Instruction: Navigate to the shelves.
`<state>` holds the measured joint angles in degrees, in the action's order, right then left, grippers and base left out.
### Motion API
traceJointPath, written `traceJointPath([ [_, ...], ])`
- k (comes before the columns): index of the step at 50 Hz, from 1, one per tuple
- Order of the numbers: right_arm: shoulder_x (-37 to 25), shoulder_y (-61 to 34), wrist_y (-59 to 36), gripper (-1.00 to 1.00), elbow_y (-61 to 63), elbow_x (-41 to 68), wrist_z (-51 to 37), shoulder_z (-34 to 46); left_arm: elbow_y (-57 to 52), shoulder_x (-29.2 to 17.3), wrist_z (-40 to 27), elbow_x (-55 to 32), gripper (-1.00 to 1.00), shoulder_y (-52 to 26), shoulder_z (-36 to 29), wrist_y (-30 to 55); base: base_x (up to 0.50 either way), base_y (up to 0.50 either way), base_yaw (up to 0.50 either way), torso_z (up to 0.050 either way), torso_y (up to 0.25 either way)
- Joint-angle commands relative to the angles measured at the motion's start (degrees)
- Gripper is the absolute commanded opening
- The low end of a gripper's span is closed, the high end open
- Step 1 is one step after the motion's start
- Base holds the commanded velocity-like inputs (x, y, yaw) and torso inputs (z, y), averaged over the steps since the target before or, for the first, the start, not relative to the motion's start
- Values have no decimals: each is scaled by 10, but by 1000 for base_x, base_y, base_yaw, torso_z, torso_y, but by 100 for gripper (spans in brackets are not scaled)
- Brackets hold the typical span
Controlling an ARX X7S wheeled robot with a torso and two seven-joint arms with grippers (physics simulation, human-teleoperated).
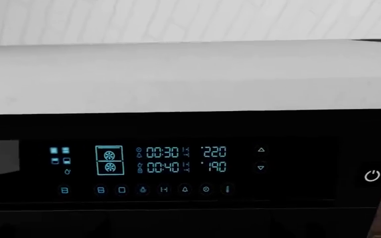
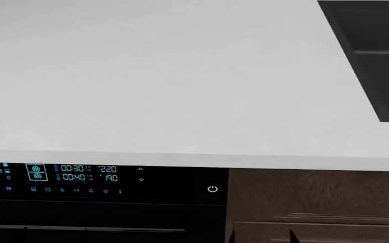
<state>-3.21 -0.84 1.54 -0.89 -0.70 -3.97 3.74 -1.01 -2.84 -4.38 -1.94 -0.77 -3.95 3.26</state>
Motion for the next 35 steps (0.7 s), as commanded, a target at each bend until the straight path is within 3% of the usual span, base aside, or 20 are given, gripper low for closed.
traceJointPath([
  [1, 6, 1, 4, 100, -5, -13, 2, 0, 6, 4, 2, 4, 100, -3, 0, -8, 0, 0, 0, 0, 0],
  [20, -13, 4, 17, 100, 2, 10, -6, 22, 14, -14, -15, -14, 100, -6, -21, -12, 0, 0, 0, 0, 0],
  [35, -18, 4, 4, 100, 4, 26, -21, 27, 2, -25, -25, -25, 100, -1, -32, -11, -158, 7, -497, 0, 0],
])
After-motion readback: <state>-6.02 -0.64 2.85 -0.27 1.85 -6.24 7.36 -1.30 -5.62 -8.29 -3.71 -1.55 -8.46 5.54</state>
